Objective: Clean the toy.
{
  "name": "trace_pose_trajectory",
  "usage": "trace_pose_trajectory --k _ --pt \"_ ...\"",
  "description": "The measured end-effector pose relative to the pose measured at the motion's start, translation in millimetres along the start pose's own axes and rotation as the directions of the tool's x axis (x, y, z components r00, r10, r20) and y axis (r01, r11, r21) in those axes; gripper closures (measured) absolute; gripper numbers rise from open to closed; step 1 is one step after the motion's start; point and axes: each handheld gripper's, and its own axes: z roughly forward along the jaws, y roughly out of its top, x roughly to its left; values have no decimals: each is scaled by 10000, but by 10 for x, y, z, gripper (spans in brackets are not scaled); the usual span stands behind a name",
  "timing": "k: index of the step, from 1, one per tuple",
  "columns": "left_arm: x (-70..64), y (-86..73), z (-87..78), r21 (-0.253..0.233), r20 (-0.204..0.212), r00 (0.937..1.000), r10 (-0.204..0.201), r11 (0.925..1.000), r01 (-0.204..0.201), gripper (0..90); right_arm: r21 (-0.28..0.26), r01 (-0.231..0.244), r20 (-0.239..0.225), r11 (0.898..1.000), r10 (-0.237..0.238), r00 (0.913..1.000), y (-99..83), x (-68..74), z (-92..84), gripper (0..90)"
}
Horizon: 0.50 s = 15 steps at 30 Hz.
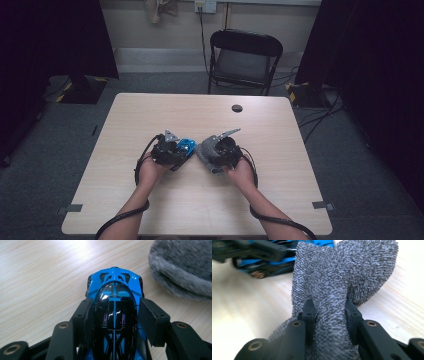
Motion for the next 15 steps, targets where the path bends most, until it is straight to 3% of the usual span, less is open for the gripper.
trace_pose_trajectory --k 1,15 --pt "-3 -1 -3 15 -9 10000 -3 10000 3 469 -88 -322 -24 9994 321 9995 16 -47 29 686" --pt "1 -8 -1 -64 17 10000 11 10000 -11 469 0 -677 457 9977 676 9967 134 -102 144 685"
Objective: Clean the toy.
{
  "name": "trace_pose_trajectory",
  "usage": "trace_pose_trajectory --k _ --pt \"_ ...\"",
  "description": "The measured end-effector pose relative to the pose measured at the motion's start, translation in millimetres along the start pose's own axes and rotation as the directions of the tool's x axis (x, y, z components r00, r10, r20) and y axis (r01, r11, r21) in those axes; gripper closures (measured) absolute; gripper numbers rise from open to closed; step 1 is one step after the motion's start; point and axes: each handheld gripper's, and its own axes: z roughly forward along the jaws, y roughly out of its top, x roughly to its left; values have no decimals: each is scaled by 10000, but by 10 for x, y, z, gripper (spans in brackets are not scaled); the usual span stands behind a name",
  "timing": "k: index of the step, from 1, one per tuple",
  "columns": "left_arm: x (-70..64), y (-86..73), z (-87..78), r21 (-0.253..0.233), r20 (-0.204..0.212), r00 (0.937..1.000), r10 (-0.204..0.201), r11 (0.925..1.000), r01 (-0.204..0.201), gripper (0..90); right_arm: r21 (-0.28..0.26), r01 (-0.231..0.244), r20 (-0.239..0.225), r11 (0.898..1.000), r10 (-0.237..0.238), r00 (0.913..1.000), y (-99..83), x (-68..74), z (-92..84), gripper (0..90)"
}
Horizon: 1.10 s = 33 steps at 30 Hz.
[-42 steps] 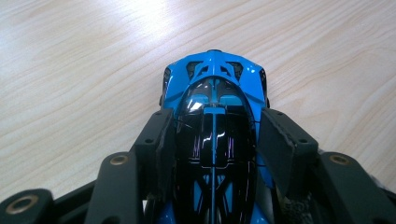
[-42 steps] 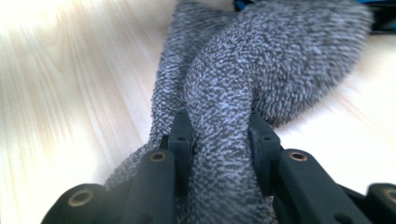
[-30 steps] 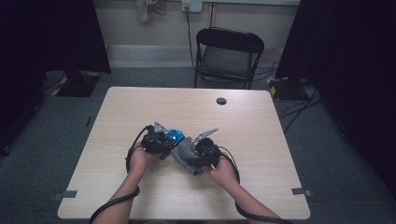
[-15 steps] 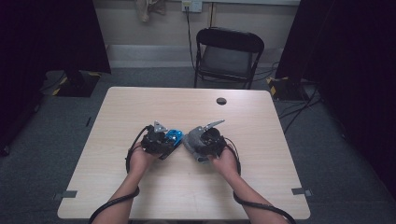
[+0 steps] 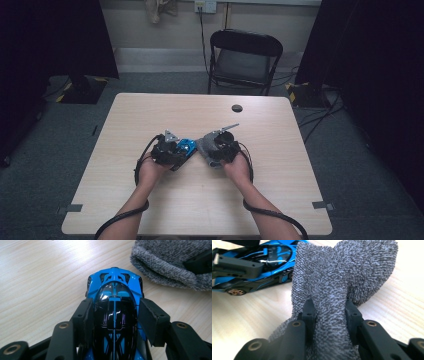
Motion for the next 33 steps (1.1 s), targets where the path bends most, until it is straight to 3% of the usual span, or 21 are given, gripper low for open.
trace_pose_trajectory --k 11,20,33 --pt "-1 -2 1 -25 -14 10000 -2 10000 2 469 129 -467 246 9988 464 9986 28 -76 133 682" --pt "-3 -11 0 -76 -15 10000 -26 10000 26 468 297 -195 472 9994 181 9987 -8 -41 196 678" --pt "-11 -4 4 -50 -56 10000 -71 10000 70 468 314 129 261 9994 -137 9996 -32 80 203 680"
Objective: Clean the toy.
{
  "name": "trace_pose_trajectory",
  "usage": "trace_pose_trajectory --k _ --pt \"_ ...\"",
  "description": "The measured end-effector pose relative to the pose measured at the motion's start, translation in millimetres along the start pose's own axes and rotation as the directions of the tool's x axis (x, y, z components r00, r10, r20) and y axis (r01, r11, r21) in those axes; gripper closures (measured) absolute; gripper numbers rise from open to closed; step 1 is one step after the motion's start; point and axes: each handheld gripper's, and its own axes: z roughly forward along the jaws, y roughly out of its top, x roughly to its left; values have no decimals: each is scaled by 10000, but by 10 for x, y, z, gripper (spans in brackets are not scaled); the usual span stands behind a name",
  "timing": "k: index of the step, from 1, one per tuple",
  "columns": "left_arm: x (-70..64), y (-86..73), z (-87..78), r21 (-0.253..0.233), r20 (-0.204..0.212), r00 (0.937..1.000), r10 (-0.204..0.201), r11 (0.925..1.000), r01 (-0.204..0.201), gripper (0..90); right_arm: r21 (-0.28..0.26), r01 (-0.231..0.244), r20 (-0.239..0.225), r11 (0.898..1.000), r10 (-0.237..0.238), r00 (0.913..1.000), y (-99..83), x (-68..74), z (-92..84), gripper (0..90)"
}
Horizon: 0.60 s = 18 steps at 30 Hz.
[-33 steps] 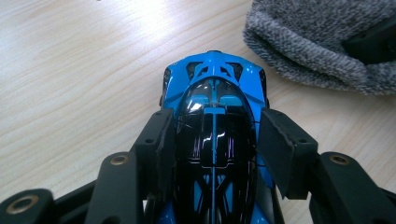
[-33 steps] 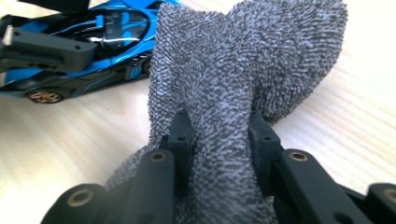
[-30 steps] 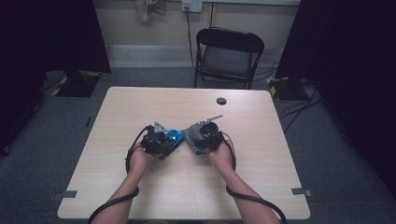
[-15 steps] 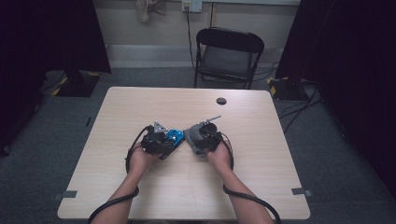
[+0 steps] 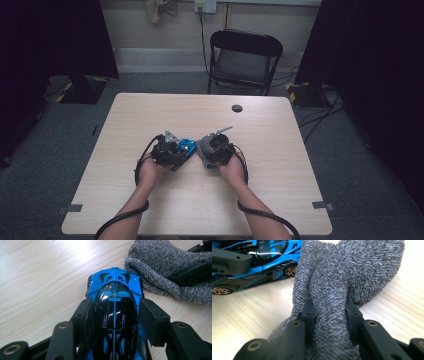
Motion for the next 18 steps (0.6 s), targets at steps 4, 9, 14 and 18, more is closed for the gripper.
trace_pose_trajectory --k 4,9,14,18 --pt "2 -1 0 -10 -7 10000 1 10000 -1 468 -9 110 -93 9999 -110 9999 -9 35 1 680" --pt "-1 0 1 -12 -19 10000 -17 10000 17 468 9 295 -212 9996 -294 9993 -19 104 2 681" --pt "-1 2 0 16 -26 10000 2 10000 -2 468 -8 359 -397 9994 -359 9986 -26 165 8 681" --pt "-1 2 0 17 -26 10000 3 10000 -2 468 -23 444 -516 9990 -445 9977 -30 212 13 680"
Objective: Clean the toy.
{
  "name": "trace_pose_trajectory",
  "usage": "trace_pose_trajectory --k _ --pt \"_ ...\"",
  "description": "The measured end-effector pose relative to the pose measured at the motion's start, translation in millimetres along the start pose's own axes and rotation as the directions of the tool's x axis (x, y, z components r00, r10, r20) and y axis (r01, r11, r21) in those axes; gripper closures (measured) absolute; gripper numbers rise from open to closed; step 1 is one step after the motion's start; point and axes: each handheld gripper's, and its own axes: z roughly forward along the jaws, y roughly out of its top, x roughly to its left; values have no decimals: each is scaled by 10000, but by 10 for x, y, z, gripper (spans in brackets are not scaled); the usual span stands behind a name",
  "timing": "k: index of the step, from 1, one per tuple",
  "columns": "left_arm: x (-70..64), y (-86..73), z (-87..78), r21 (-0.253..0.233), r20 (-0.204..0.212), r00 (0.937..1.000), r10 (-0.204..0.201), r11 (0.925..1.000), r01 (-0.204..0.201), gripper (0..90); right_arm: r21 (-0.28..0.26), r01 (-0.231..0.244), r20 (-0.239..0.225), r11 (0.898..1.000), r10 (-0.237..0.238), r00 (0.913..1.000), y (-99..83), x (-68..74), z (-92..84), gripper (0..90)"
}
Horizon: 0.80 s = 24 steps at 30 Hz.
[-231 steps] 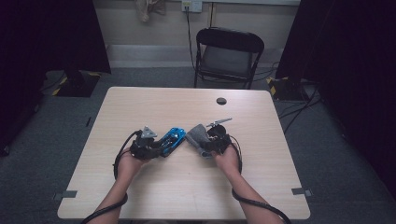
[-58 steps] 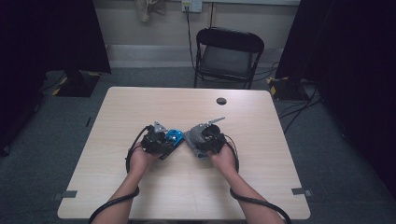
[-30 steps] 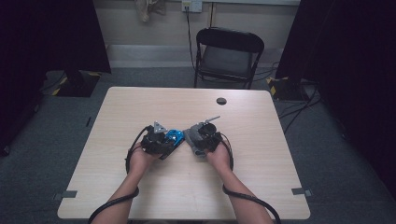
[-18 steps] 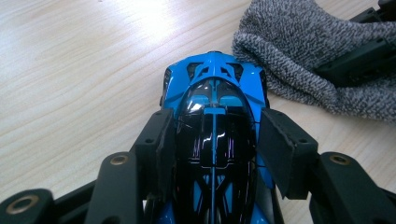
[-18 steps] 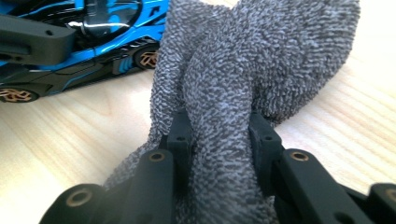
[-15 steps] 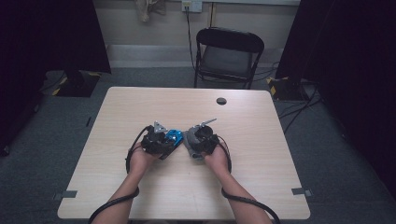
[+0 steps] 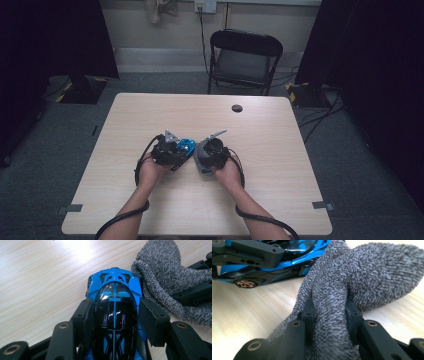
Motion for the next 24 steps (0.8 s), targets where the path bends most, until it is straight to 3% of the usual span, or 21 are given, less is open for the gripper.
trace_pose_trajectory --k 15,24 --pt "-1 2 -3 48 -32 10000 31 10000 -31 469 30 337 -668 9994 -334 9972 -57 132 -18 680" --pt "-4 4 -2 47 -52 10000 23 10000 -23 468 -78 512 -1309 9987 -518 9900 -114 253 -22 680"
